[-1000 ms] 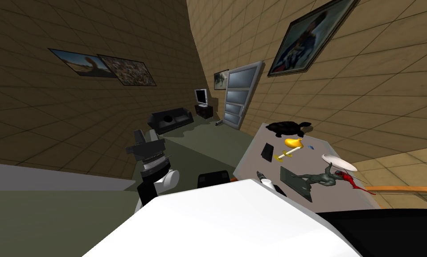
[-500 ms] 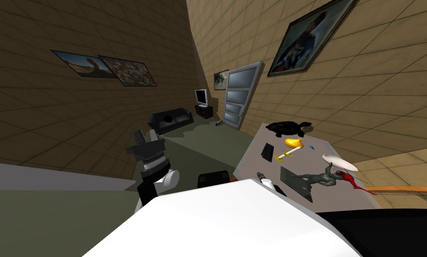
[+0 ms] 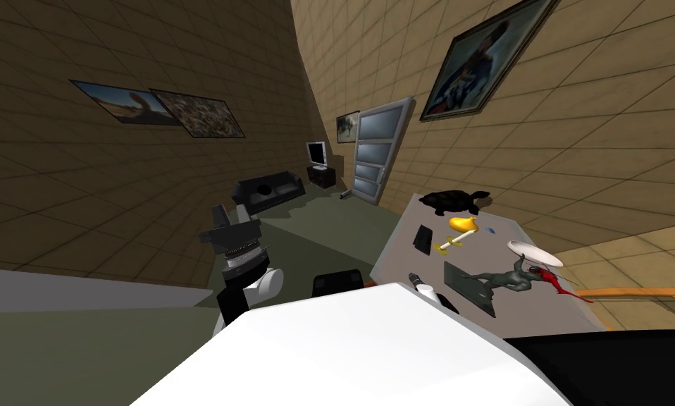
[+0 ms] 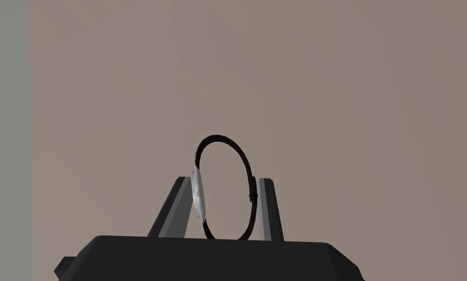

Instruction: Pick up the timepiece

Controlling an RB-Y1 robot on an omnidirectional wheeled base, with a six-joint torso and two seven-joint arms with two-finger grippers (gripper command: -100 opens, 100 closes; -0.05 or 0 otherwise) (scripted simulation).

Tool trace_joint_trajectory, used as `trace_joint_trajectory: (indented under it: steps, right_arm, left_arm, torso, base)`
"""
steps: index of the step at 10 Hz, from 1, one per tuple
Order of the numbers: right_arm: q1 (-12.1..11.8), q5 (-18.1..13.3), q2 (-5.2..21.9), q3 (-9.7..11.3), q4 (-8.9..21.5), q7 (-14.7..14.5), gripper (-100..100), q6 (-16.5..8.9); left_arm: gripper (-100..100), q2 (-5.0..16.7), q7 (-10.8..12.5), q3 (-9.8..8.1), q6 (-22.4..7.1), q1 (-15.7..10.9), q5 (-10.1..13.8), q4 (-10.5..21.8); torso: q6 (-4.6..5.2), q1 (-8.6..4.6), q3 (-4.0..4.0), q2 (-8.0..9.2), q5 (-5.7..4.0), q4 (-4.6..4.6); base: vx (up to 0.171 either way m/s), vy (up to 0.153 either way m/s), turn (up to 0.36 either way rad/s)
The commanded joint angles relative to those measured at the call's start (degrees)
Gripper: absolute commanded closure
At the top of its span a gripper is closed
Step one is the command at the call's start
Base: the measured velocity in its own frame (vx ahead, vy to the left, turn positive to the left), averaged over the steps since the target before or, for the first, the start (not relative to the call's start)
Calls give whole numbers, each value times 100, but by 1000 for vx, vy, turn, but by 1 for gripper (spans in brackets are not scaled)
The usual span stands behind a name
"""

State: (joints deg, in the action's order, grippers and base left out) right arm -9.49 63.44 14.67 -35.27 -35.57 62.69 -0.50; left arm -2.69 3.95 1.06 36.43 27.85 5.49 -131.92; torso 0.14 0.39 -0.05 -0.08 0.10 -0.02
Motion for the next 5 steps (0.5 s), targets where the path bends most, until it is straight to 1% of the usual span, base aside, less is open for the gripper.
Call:
trace_joint_trajectory:
  steps: [1, 3, 4, 5]
  right_arm:
    - [-93, -28, 6, -90, -153, -35, 100, -158]
    - [-313, 18, 109, -15, -402, 20, 100, -374]
    - [-253, 40, 104, 4, -312, 13, 100, -290]
    - [-265, 48, 114, 12, -323, 22, 0, -311]
  left_arm:
    - [0, 0, 0, 0, 0, 0, 0, 0]
    - [0, 0, 0, 0, 0, 0, 0, 0]
    - [0, 0, 0, 0, 0, 0, 0, 0]
    - [0, 0, 0, 0, 0, -1, 0, 0]
  torso:
    - [0, 0, 0, 0, 0, 0]
    - [-2, -2, -1, -2, 1, 0]
    - [-2, 3, -2, -3, 2, -1]
    - [-6, -11, 1, 3, -2, 1]
  base:
    - [49, 78, -47]
    - [59, 82, -66]
    - [25, 44, -27]
    - [4, 9, 3]
